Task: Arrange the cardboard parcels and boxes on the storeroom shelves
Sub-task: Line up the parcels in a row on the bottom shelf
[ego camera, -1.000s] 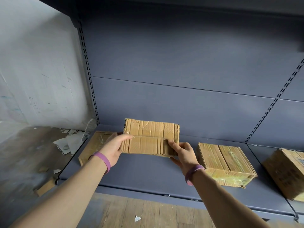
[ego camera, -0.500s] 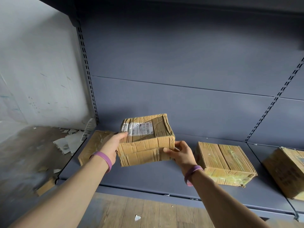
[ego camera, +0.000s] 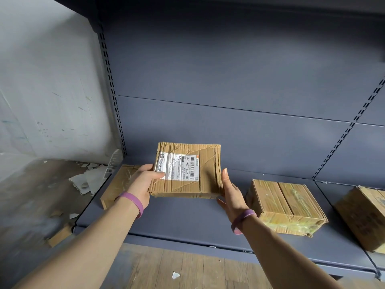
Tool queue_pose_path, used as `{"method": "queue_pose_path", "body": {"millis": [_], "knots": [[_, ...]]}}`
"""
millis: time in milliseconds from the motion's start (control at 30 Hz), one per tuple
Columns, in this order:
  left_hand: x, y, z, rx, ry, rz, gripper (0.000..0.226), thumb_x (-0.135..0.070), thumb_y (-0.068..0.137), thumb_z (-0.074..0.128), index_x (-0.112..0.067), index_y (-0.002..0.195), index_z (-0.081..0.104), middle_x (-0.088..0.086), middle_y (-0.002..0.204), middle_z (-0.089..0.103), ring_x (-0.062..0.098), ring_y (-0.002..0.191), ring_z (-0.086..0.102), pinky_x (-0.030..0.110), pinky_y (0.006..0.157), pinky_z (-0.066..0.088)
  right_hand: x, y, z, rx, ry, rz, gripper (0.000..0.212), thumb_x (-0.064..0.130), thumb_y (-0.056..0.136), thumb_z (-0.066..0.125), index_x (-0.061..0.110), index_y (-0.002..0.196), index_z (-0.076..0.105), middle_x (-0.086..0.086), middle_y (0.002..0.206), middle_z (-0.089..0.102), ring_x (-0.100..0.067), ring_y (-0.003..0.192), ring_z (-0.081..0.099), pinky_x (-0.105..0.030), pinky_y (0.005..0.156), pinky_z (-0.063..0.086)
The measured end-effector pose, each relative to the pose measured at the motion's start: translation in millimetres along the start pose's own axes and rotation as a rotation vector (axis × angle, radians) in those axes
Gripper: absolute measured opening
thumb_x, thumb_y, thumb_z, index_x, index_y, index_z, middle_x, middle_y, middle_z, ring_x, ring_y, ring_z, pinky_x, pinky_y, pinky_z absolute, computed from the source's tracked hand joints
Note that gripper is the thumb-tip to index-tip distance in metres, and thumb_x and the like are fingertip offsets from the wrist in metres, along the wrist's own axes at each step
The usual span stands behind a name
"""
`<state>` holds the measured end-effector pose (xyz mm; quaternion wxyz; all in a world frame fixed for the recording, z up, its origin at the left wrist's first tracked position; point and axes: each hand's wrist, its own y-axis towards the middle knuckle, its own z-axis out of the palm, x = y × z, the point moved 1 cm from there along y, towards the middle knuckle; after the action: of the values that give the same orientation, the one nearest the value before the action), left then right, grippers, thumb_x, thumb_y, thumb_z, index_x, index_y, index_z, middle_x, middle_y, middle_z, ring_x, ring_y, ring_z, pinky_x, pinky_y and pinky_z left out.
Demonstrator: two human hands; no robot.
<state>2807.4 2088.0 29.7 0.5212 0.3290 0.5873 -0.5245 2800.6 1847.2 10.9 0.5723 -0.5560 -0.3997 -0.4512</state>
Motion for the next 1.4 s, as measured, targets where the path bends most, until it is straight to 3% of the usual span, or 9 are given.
{"method": "queue_pose_path", "body": {"millis": [167,367,467,567,700,967,1200,1267,1400], "knots": [[-1,-3,3,0.027,0.018,-0.001,0.036,0.002,0.083,0.065,-0.014,0.116,0.067,0.01,0.106,0.075,0.03,0.1,0.07,0.038,0.076,0.053,0,1,-6,-0.052,-0.042,-0.014,0.043,0.058,0.089,0.057,0.018,0.104,0.058,-0.002,0.115,0.064,-0.023,0.112,0.058,-0.045,0.102,0.046],[-4,-3,5,0.008,0.053,-0.015,0.031,0.006,0.085,0.062,-0.012,0.111,0.063,0.016,0.109,0.072,0.032,0.096,0.069,0.035,0.069,0.051,-3,4,-13,-0.059,0.066,-0.019,0.041,0.041,0.085,0.074,0.008,0.108,0.064,-0.004,0.103,0.068,-0.019,0.096,0.062,-0.038,0.091,0.053],[-10,-9,8,0.008,-0.004,-0.023,0.01,-0.018,0.095,0.062,-0.013,0.105,0.064,0.015,0.111,0.071,0.025,0.091,0.068,0.035,0.074,0.051,-4,6,-15,-0.036,0.066,-0.046,0.057,0.04,0.067,0.083,0.007,0.11,0.065,-0.006,0.103,0.071,-0.019,0.092,0.066,-0.035,0.081,0.054],[-20,-15,17,0.01,-0.067,-0.07,0.037,-0.052,0.098,0.053,-0.019,0.102,0.067,0.005,0.101,0.071,0.02,0.091,0.066,0.035,0.085,0.047,-5,7,-17,0.022,0.101,-0.065,0.061,0.028,0.058,0.085,0.007,0.112,0.064,-0.011,0.111,0.073,-0.02,0.096,0.07,-0.03,0.081,0.054],[-25,-15,21,-0.036,-0.082,-0.094,0.053,-0.066,0.095,0.044,-0.017,0.095,0.066,0.005,0.094,0.071,0.019,0.085,0.065,0.033,0.08,0.045,-8,9,-19,0.075,0.105,-0.098,0.047,0.018,0.067,0.083,0.011,0.11,0.067,-0.01,0.113,0.073,-0.022,0.101,0.07,-0.032,0.085,0.054],[-10,-8,13,-0.003,-0.007,-0.112,0.02,-0.03,0.097,0.062,-0.012,0.106,0.067,0.008,0.098,0.072,0.021,0.087,0.067,0.034,0.082,0.05,-13,14,-21,0.137,-0.108,-0.184,0.034,0.0,0.081,0.076,0.016,0.11,0.069,-0.009,0.112,0.073,-0.034,0.114,0.064,-0.046,0.101,0.051],[-6,-5,3,-0.036,0.12,0.016,0.02,-0.005,0.086,0.067,-0.017,0.101,0.075,0.01,0.106,0.074,0.026,0.1,0.069,0.04,0.096,0.052,12,3,-20,0.424,-0.192,-0.17,0.094,0.054,0.056,0.088,0.017,0.136,0.054,0.002,0.128,0.068,-0.011,0.12,0.062,-0.02,0.098,0.047],[-4,-3,1,-0.038,0.208,0.045,0.029,-0.003,0.084,0.068,-0.013,0.11,0.073,0.009,0.108,0.074,0.027,0.104,0.067,0.043,0.098,0.052,13,-2,-19,0.469,-0.181,-0.129,0.092,0.056,0.057,0.085,0.018,0.135,0.055,0.006,0.129,0.067,-0.006,0.119,0.062,-0.014,0.091,0.047],[1,-5,-2,-0.113,0.342,0.024,0.028,0.013,0.081,0.065,-0.002,0.105,0.067,0.012,0.091,0.068,0.028,0.092,0.062,0.027,0.07,0.046,7,-2,-10,0.31,-0.147,-0.092,0.055,0.047,0.07,0.075,0.02,0.117,0.066,0.007,0.118,0.072,-0.013,0.115,0.063,-0.041,0.108,0.042]]}}
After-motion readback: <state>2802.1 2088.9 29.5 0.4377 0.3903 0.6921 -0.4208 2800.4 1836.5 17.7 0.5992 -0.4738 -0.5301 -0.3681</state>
